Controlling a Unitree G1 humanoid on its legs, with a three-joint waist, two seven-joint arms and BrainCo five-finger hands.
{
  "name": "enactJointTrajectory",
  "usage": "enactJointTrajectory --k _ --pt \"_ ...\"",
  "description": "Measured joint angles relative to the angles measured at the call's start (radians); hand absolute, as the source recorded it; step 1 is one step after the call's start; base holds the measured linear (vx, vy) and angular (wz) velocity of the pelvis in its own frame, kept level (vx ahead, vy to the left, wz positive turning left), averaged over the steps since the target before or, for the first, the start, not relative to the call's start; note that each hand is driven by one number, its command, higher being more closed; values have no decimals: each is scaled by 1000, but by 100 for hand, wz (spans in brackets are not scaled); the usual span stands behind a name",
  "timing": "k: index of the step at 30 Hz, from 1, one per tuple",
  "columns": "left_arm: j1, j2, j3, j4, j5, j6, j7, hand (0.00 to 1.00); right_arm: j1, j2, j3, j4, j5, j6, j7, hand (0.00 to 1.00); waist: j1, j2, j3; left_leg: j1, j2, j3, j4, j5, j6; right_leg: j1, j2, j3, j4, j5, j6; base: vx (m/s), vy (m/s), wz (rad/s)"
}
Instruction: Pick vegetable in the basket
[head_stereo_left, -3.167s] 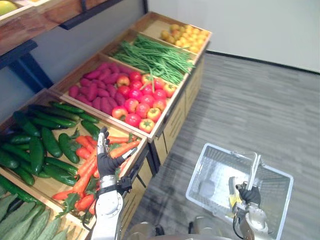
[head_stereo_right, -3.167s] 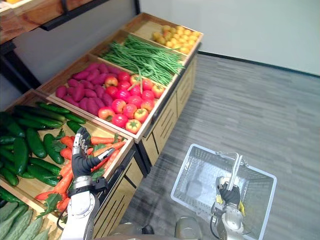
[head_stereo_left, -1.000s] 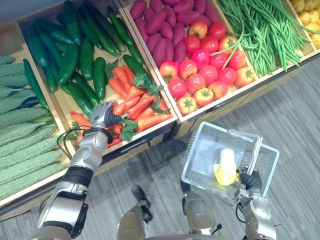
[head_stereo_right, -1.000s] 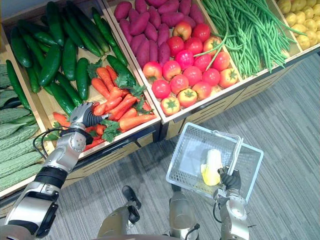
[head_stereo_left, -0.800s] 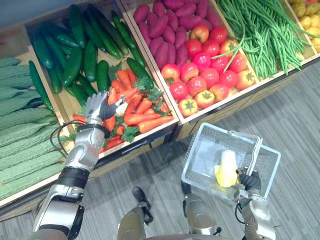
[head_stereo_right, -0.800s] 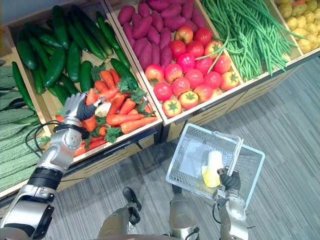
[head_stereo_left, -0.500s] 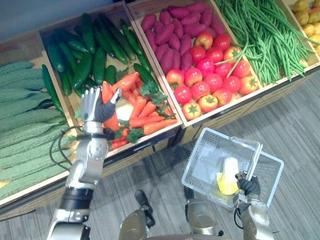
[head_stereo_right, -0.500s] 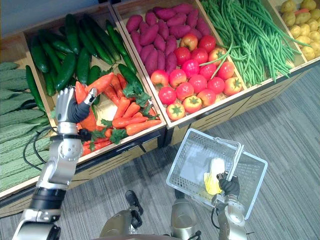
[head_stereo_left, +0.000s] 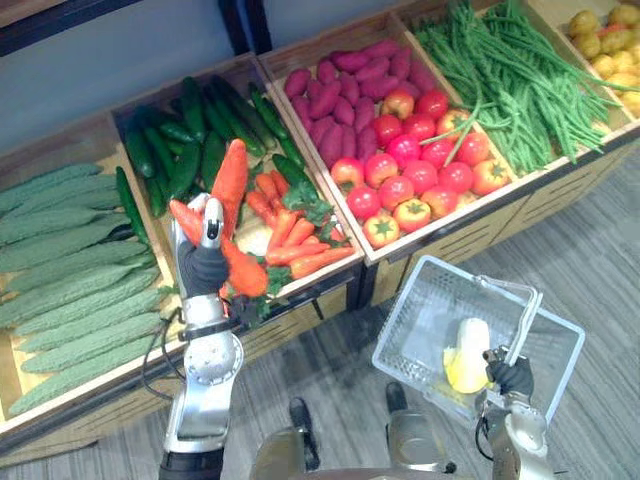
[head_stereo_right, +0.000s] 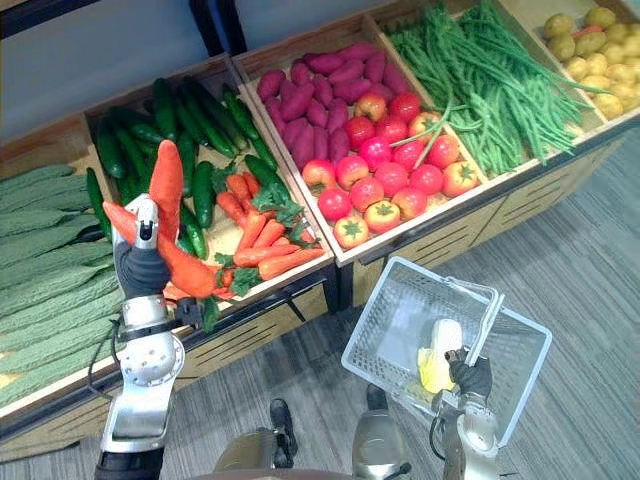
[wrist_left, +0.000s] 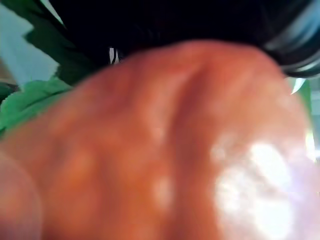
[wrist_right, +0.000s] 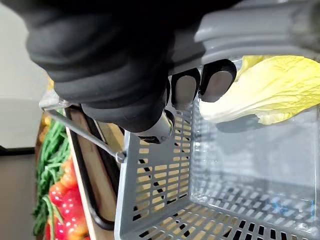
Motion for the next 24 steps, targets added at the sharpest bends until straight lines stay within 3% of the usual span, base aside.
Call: enactJointTrajectory --k 2,3,4,6,7,8,10,11,14,15,16,17,18,19,21,24 --pt "6 -3 -33 -8 -12 -14 -5 100 25 2 33 -87 -2 0 -15 100 1 -11 -9 -3 25 75 50 -45 -3 -33 23 72 1 9 7 -9 55 -119" --pt "7 -4 -43 -8 -13 -17 -9 100 27 1 45 -106 -7 0 -15 100 2 -16 -16 -3 37 103 67 -58 -5 -47 32 97 1 20 1 31 44 -154" --pt "7 -7 -54 -8 -22 -17 -22 100 25 1 80 -151 -12 0 -16 100 5 -24 -32 -2 82 196 116 -85 -3 -86 43 85 -2 41 -22 42 56 -179" --pt "6 -9 -56 -8 -23 -17 -22 100 7 5 105 -163 -29 0 -16 100 11 -34 -42 18 121 285 142 -101 -1 -119 20 -34 1 65 -73 66 26 -172" --pt "-4 -6 -56 4 -24 -17 -22 100 -13 7 117 -162 -41 0 -16 100 11 -41 -47 48 141 354 154 -115 -6 -139 -23 -213 10 98 -124 126 10 -176" --pt "-20 -5 -51 34 -24 -16 -22 100 -34 5 117 -151 -50 0 -16 100 12 -42 -48 91 153 403 148 -118 -8 -132 -71 -406 25 111 -147 147 -8 -174" --pt "-31 -5 -34 59 -24 -15 -23 100 -76 -5 118 -118 -66 0 -16 100 12 -37 -49 153 162 474 118 -118 -8 -119 -107 -634 48 115 -166 179 -82 -165" --pt "-45 -8 -27 71 -25 -15 -22 100 -112 -16 118 -91 -73 0 -15 100 13 -29 -50 201 163 514 86 -118 -8 -113 -101 -744 63 112 -164 256 -189 -205" --pt "-90 -29 -35 131 -34 -15 -43 100 -153 -51 124 -61 -76 4 -12 100 1 7 -57 264 196 562 116 -118 -8 -123 -22 -666 64 87 -168 215 -138 -155" --pt "-99 -34 -45 161 -43 -15 -47 100 -150 -60 130 -61 -76 5 -10 100 -2 25 -67 259 247 545 223 -113 -1 -116 16 -623 62 71 -172 316 -142 -150" --pt "-107 -37 -55 189 -45 -16 -51 100 -147 -61 131 -60 -75 6 -10 100 -2 28 -67 248 291 510 339 -82 48 -99 49 -589 62 59 -173 347 -111 -146" --pt "-109 -33 -64 232 -55 -16 -63 100 -140 -63 133 -59 -75 6 -12 100 -4 28 -66 205 339 421 503 13 144 -53 69 -546 40 51 -178 313 -43 -127" --pt "-109 -40 -74 270 -69 -14 -65 100 -139 -65 137 -59 -75 6 -15 100 -1 27 -66 143 327 297 621 -23 98 -10 80 -503 7 51 -178 303 -5 -104" --pt "-109 -39 -83 282 -82 -14 -65 100 -139 -65 136 -60 -75 6 -18 100 -1 26 -66 102 305 239 656 -55 74 8 80 -483 -8 52 -177 289 60 -92" --pt "-94 -36 -90 302 -112 -13 -66 100 -154 -73 138 -61 -73 6 -31 100 27 23 -65 -12 179 67 633 -151 89 63 73 -375 -48 50 -181 290 107 -117" --pt "-77 -36 -85 303 -121 -14 -66 100 -155 -80 147 -58 -73 6 -34 100 54 19 -63 -72 54 -114 468 -175 78 103 58 -274 -61 56 -154 257 191 -121"
